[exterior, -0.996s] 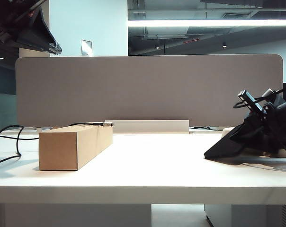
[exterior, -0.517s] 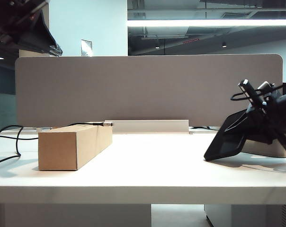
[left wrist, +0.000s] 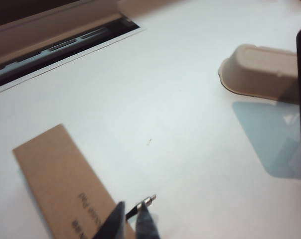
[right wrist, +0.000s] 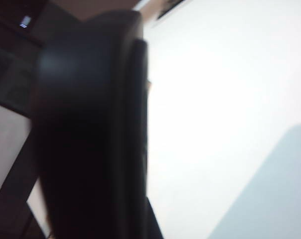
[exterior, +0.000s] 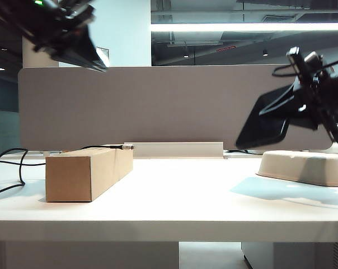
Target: Pick up the charging cable and the phone, plug the charging cable into the charging port on the phone, and finally place them back on the table.
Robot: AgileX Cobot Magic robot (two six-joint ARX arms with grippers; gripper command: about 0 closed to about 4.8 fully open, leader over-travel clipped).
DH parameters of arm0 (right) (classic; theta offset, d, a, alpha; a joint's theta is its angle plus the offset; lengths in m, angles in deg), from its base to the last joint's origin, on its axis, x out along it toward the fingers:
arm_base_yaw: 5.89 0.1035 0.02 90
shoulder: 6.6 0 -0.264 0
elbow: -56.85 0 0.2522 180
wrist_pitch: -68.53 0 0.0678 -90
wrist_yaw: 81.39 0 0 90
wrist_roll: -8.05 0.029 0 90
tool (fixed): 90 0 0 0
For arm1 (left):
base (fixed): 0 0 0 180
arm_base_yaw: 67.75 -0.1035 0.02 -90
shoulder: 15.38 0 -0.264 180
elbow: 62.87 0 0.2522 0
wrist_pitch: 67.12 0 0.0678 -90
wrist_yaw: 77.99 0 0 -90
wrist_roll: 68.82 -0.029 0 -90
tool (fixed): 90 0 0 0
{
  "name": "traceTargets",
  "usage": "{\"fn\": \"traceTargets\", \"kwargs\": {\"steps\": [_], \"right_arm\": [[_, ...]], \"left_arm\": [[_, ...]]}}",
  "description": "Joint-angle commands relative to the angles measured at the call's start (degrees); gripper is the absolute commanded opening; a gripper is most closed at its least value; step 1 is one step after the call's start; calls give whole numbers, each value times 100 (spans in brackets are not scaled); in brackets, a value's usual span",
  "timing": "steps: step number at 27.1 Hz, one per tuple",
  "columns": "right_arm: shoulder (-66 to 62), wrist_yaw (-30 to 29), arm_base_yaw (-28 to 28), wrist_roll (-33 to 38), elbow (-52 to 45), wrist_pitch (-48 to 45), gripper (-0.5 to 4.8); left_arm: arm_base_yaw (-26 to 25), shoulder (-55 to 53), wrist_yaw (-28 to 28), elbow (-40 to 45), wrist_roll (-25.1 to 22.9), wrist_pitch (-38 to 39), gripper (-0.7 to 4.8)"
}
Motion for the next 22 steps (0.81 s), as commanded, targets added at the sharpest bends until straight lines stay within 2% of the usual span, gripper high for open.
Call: {"fn": "traceTargets", "kwargs": {"steps": [1,8,11,15,17,19,22], "right_arm": [[284,-203,0,-33,37,-179,-7],[758,-208,-2,-142,37,302,-7],[1047,-229,-2,-291,37,734,-6],[1274,-219,-4,-511,37,1014,-7],[1335,-225,-4,-507,37,1029,-7],[1379,-223,-4,-509,37,1060,-7],[1392,-221,-4,-509,37,1121,-6]], "left_arm": [[170,-442,-238,-466,-634,409,30],[315,-1250,-402,-1088,-1532,688,30],[330,-1646,-522,-1298,-2177,857,30],[330,-1956,-675,-1499,-2656,1233,37],[332,-2061,-719,-1556,-2975,1419,85],[348,-2105,-791,-1567,-3281,1519,160],[385,-2107,-933,-1567,-3687,1624,179]]}}
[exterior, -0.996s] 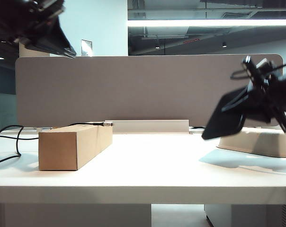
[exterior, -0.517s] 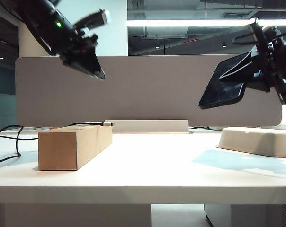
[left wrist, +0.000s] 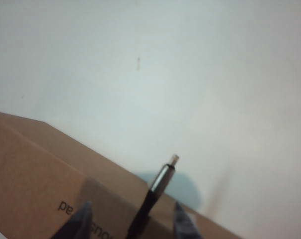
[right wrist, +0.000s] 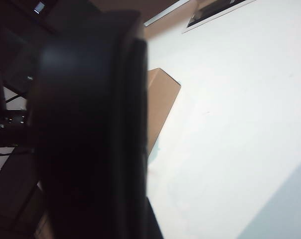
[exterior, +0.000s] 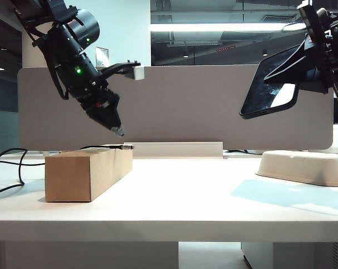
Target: Pick up the charging cable and the phone, plug the charging cable into the charging port on the phone, and finally place them back on the table.
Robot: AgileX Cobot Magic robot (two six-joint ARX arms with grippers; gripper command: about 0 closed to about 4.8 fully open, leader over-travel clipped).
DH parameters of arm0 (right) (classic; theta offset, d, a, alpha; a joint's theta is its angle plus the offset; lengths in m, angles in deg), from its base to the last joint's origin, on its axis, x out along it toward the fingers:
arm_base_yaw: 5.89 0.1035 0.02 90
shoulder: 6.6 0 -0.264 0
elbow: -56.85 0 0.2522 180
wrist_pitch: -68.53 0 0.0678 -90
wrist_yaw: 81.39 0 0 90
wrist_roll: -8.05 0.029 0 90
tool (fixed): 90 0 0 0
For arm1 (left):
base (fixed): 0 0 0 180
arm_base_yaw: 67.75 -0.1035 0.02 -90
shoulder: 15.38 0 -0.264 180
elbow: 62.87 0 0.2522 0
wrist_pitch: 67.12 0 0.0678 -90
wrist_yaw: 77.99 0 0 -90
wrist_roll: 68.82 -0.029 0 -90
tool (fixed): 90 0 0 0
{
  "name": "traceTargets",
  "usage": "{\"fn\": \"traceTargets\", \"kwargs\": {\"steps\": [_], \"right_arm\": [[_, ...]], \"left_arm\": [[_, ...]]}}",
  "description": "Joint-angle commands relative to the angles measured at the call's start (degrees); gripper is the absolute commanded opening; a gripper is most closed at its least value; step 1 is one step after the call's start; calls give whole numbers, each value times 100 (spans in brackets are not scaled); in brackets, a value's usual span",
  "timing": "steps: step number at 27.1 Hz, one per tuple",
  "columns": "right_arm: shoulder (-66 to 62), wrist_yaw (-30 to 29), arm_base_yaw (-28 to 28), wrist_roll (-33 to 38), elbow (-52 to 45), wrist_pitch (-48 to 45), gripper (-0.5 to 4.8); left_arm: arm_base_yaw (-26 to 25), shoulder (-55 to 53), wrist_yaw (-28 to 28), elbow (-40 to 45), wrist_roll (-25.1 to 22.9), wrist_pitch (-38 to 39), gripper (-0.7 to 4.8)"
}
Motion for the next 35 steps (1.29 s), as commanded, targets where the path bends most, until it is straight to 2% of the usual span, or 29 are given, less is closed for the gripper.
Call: {"fn": "traceTargets", "kwargs": {"steps": [1,5,9,15,33,35], "right_arm": [[61,-42,2,-44,37,-87,-7],[61,-42,4,-46,37,-85,-7],[61,-46,4,-44,37,-87,-6],[66,-151,4,-42,37,-90,-7],[66,-129,9,-44,37,-92,-7],[66,-129,9,-44,37,-92,-6]], "left_arm": [[55,35,-151,-35,-487,68,180],[151,-2,-212,-28,-765,114,180],[389,-190,-619,-28,-1086,105,180],[391,-304,-944,-24,-1078,17,180],[393,-501,-896,-26,-1075,-332,173],[393,-509,-894,-31,-1075,-337,119]]}}
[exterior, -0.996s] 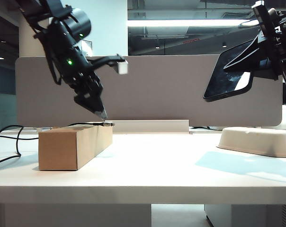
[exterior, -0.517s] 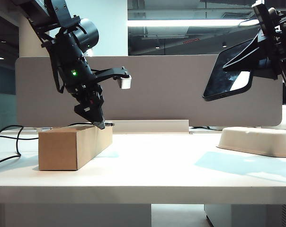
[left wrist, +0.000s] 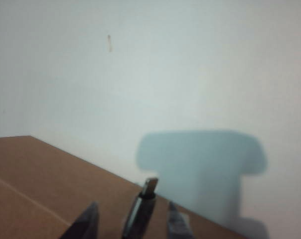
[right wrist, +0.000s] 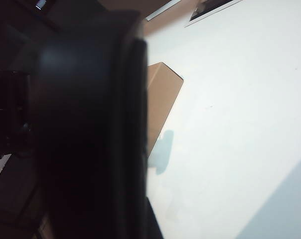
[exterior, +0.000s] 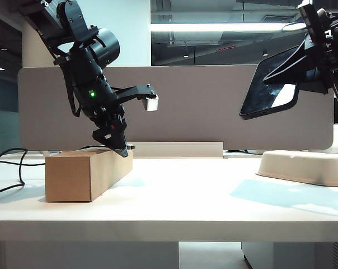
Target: Pick up the charging cable and the phone, plug the charging cable into the charging port on the phone, and finally place them back on the table.
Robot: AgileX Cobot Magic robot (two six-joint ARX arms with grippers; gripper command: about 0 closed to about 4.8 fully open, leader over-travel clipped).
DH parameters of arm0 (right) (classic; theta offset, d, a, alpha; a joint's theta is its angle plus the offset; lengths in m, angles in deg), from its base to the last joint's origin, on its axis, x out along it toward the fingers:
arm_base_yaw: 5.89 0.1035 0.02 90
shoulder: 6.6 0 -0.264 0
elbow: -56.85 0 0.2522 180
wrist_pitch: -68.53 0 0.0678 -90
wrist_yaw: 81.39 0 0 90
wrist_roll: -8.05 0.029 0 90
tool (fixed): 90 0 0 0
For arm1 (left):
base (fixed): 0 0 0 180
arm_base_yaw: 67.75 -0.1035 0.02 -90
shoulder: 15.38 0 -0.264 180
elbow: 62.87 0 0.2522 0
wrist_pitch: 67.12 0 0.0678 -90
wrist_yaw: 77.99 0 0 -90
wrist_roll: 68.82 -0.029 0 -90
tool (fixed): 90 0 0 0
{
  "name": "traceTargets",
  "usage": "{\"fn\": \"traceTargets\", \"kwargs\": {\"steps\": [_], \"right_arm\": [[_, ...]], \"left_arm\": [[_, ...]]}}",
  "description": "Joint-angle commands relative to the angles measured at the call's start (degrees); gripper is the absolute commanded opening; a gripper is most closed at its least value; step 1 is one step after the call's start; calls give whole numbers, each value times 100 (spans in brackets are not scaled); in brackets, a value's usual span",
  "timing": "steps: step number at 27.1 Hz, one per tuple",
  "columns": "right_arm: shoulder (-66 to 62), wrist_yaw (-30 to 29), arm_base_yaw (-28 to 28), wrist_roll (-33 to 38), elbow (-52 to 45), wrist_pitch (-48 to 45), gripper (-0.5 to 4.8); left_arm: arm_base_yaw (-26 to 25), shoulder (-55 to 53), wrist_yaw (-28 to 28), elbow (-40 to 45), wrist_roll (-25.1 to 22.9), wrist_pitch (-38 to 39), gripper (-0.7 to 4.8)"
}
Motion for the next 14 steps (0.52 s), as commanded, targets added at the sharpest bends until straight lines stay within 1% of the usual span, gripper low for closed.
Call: {"fn": "traceTargets", "kwargs": {"steps": [1,5,12,13,14], "right_arm": [[46,-50,4,-39,37,-192,-7],[46,-50,4,-39,37,-190,-6],[46,-48,4,-39,37,-192,-7],[46,-48,4,-39,37,-192,-7],[46,-48,4,-39,37,-192,-7]], "left_arm": [[-2,-17,33,-15,2,-57,107],[-2,-70,142,-28,42,-31,107],[0,-111,131,-28,42,-24,106],[0,-111,131,-28,42,-31,102],[0,-111,131,-28,42,-39,74]]}}
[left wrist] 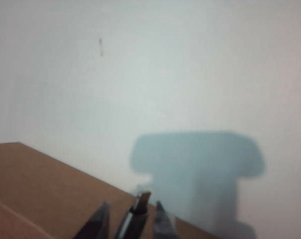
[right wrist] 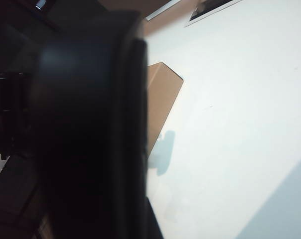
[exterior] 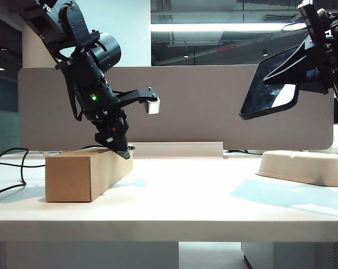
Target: Pick up the charging cable and the phone, plug the charging cable into the charging port on the phone, and finally place them back on the table.
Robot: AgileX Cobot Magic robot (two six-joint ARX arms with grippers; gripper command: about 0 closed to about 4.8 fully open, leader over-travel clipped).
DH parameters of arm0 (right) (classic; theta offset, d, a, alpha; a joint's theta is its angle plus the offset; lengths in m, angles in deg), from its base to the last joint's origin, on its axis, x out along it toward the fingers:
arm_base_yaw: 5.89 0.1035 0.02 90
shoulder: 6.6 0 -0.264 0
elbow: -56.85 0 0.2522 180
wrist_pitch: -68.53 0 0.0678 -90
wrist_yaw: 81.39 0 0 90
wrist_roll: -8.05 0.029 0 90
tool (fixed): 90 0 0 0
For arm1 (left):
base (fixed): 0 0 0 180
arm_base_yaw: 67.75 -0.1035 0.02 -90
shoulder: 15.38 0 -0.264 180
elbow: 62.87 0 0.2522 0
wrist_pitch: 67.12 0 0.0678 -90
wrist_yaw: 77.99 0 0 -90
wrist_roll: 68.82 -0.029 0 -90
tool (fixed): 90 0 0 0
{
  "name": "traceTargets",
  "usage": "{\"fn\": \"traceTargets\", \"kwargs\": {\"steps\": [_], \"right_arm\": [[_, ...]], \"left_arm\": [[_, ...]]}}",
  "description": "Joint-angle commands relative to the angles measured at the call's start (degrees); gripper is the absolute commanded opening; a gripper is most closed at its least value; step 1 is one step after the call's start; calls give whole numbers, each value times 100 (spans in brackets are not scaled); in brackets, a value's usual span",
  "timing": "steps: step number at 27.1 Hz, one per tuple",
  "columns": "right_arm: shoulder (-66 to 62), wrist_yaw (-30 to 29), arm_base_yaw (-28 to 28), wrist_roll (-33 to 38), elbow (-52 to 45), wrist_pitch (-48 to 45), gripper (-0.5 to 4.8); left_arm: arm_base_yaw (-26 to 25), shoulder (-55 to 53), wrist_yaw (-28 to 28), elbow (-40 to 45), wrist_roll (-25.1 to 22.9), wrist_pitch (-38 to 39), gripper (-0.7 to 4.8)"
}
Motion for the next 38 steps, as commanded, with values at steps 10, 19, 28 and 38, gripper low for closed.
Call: {"fn": "traceTargets", "kwargs": {"steps": [10,19,28,38], "right_arm": [[46,-50,4,-48,37,-229,-6],[46,-212,4,-9,232,-667,-7],[175,-424,11,90,634,-669,-7],[914,-529,20,339,717,-669,-7]], "left_arm": [[2,116,28,-44,286,-17,-6],[0,979,1386,-44,2020,63,-6],[0,1613,3399,-42,3615,87,-6],[24,1663,5799,-39,3871,807,-6]]}}
